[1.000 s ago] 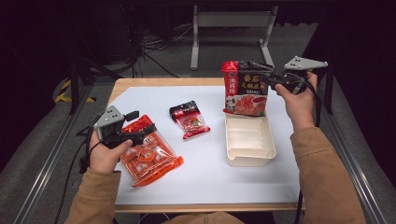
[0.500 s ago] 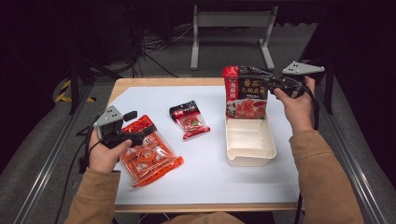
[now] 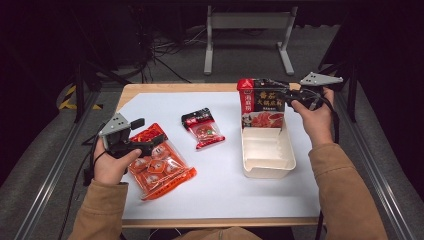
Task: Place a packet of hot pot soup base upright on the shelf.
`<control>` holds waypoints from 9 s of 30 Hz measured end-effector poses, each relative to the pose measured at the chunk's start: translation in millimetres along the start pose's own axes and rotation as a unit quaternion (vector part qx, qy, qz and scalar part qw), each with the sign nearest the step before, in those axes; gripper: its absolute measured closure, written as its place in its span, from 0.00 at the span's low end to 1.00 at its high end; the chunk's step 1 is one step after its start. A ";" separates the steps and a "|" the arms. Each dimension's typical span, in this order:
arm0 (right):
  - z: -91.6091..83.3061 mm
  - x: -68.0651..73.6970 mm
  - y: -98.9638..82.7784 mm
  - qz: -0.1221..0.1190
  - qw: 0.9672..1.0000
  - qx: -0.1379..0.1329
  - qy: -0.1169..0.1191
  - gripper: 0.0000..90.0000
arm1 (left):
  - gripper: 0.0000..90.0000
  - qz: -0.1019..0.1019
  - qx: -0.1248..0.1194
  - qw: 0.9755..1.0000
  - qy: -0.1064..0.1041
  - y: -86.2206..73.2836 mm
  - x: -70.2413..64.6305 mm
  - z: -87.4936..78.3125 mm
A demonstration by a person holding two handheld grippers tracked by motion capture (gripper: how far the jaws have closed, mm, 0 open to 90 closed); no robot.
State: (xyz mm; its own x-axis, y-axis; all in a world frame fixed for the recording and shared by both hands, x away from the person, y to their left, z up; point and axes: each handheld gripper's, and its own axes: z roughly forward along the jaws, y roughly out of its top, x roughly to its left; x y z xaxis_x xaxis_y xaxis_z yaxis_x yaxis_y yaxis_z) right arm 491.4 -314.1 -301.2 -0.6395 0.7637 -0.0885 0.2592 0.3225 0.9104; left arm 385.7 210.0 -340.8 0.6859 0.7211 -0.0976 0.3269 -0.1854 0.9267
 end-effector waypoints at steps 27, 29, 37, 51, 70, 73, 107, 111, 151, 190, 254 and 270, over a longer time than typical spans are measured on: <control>-9.6 -0.3 -24.6 0.026 0.999 0.021 -0.008 0.85 | 0.12 -0.007 0.008 1.000 -0.004 -0.6 1.4 -0.1; -9.7 -0.3 -24.2 0.030 0.999 0.021 -0.006 0.83 | 0.12 -0.008 0.009 1.000 -0.006 -1.1 1.5 0.6; -16.8 -0.5 -21.0 0.051 0.999 0.012 -0.007 0.57 | 0.12 -0.014 0.009 1.000 -0.003 -1.1 5.0 -0.6; -59.9 2.5 -16.5 0.064 0.997 -0.025 -0.026 0.39 | 0.12 -0.005 0.012 1.000 0.016 -0.4 13.3 -5.7; -94.1 45.5 -29.6 0.049 0.999 -0.019 -0.006 0.38 | 0.13 -0.024 0.019 0.999 0.025 -5.7 23.7 -12.4; -95.8 48.6 -32.7 0.051 0.999 -0.018 -0.002 0.38 | 0.13 -0.025 0.018 0.999 0.029 -6.0 25.7 -14.0; -82.3 67.9 -36.7 0.013 1.000 -0.005 0.023 0.37 | 0.31 -0.089 0.091 0.983 0.129 -62.7 95.9 -21.4; -81.4 68.9 -36.9 0.013 1.000 -0.003 0.025 0.36 | 0.30 -0.109 0.125 0.975 0.147 -70.5 102.4 -20.3; -78.3 68.1 -40.0 0.006 1.000 -0.013 0.026 0.35 | 0.35 -0.182 0.171 0.966 0.068 -102.4 119.8 -7.9; -71.2 77.9 -37.6 -0.048 0.994 0.054 0.083 0.80 | 1.00 -0.172 0.089 0.980 0.055 -72.8 99.4 -26.5; -81.0 97.8 -18.3 0.034 0.990 0.003 0.137 0.80 | 1.00 0.060 -0.102 0.991 -0.063 46.4 -43.2 -66.4; -67.5 120.4 -1.4 0.016 0.985 -0.038 0.168 0.58 | 1.00 0.072 -0.118 0.984 -0.115 60.8 -65.5 -49.4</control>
State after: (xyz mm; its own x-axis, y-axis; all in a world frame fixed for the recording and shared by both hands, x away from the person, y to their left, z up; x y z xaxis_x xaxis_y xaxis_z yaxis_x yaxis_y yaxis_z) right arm 365.2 -260.4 -285.8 -0.8390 0.5398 0.0683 0.2365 0.2488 0.9392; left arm 328.5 184.5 -260.2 0.8519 0.5236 -0.0145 0.0748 -0.0941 0.9927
